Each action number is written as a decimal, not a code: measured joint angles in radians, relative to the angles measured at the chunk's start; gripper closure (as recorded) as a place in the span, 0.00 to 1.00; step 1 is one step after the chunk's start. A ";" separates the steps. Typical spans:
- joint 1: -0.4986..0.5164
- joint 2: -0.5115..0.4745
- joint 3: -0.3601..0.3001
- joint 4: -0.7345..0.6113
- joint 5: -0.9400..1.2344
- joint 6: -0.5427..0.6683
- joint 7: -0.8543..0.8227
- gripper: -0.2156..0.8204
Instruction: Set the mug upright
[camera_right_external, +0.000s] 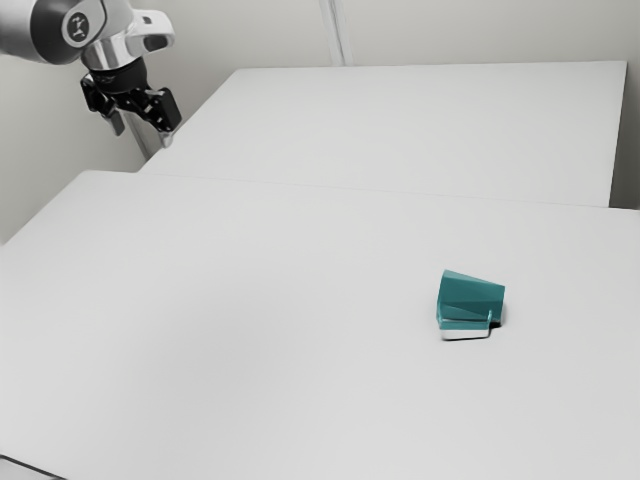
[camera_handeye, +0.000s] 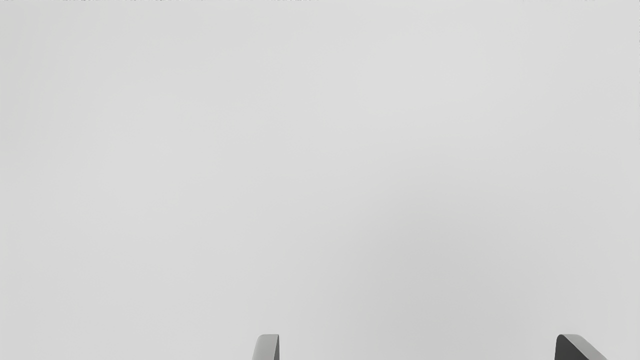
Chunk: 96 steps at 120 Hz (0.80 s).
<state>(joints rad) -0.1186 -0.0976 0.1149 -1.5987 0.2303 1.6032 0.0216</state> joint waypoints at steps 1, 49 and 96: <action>0.000 0.000 0.000 0.000 0.000 0.000 0.000 0.21; -0.005 0.028 -0.001 -0.006 -0.077 0.011 0.006 0.21; -0.012 0.251 -0.001 -0.064 -0.467 0.149 0.006 0.21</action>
<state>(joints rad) -0.1305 0.1537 0.1135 -1.6631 -0.2366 1.7519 0.0275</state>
